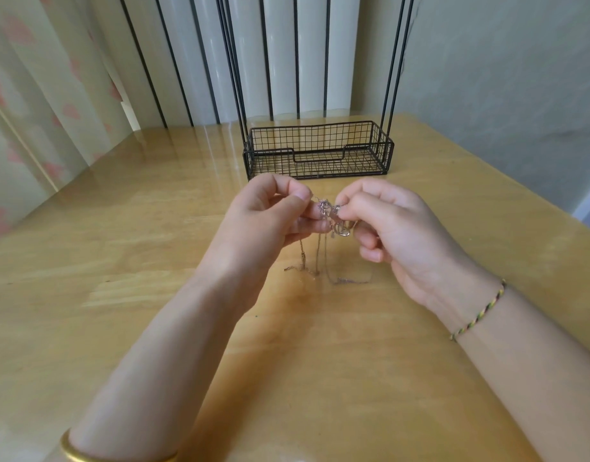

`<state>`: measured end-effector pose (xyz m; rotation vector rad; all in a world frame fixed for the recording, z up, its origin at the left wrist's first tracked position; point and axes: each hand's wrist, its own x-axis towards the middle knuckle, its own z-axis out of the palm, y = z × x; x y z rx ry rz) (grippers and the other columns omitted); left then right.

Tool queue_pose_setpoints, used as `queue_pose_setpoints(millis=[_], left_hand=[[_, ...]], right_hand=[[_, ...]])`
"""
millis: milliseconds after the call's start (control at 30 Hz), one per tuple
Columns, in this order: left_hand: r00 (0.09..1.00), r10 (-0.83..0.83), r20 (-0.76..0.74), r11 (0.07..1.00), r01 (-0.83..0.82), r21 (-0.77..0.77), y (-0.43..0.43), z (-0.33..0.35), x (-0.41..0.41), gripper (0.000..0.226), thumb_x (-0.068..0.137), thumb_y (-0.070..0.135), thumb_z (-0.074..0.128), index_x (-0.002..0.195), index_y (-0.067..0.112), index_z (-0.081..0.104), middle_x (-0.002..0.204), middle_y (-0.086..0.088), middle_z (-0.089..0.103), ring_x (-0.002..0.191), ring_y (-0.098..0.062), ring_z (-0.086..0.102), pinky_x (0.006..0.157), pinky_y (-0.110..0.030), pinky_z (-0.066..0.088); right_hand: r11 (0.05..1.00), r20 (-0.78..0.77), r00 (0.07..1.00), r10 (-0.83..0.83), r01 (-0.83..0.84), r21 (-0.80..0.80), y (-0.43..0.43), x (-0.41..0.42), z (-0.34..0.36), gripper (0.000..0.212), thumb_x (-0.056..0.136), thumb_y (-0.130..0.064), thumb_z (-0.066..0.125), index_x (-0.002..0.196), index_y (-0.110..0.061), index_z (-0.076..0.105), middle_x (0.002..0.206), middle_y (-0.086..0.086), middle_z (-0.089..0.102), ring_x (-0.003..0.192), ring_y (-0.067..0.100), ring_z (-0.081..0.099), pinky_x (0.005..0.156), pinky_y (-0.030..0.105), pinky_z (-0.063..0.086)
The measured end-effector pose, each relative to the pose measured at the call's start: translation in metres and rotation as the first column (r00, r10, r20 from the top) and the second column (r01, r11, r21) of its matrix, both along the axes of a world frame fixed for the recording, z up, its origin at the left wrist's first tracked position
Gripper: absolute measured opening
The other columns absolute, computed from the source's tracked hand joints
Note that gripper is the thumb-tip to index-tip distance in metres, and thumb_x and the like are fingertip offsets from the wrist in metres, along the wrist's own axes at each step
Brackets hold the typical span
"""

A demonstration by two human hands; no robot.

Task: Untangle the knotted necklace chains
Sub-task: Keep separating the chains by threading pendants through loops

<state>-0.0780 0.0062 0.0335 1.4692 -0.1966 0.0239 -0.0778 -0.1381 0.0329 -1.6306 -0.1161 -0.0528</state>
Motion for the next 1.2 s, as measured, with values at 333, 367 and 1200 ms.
queue_pose_setpoints(millis=[333,367,1200], left_hand=[[0.992,0.048,0.12,0.989,-0.064,0.136,0.0024,-0.0011,0.0005,0.009,0.094,0.012,0.056,0.087,0.015,0.058,0.068,0.005,0.062,0.06,-0.008,0.046,0.065,-0.025,0.04],[0.99,0.052,0.128,0.988,-0.07,0.138,0.0027,-0.001,0.0005,0.009,0.094,0.012,0.056,0.087,0.016,0.058,0.067,0.005,0.062,0.058,-0.007,0.045,0.063,-0.025,0.038],[0.982,0.143,0.125,0.941,-0.174,0.29,-0.0003,-0.0068,0.0027,0.017,0.096,0.011,0.052,0.081,0.017,0.053,0.082,0.002,0.068,0.076,-0.012,0.063,0.069,-0.028,0.049]], right_hand=[[0.993,-0.06,0.995,0.079,-0.084,-0.081,-0.0033,-0.0001,-0.0014,0.011,0.082,-0.022,0.062,0.072,-0.022,0.063,0.054,-0.01,0.043,0.041,0.003,0.035,0.035,0.009,0.025],[0.994,-0.048,0.996,0.071,-0.075,-0.083,-0.0036,-0.0003,-0.001,0.011,0.082,-0.022,0.063,0.071,-0.022,0.064,0.053,-0.012,0.042,0.04,0.002,0.037,0.035,0.009,0.025],[0.996,0.016,0.996,-0.084,0.084,0.023,-0.0003,0.0029,-0.0044,0.015,0.089,-0.012,0.057,0.074,-0.014,0.059,0.07,0.003,0.05,0.038,0.002,0.034,0.038,0.014,0.026]])
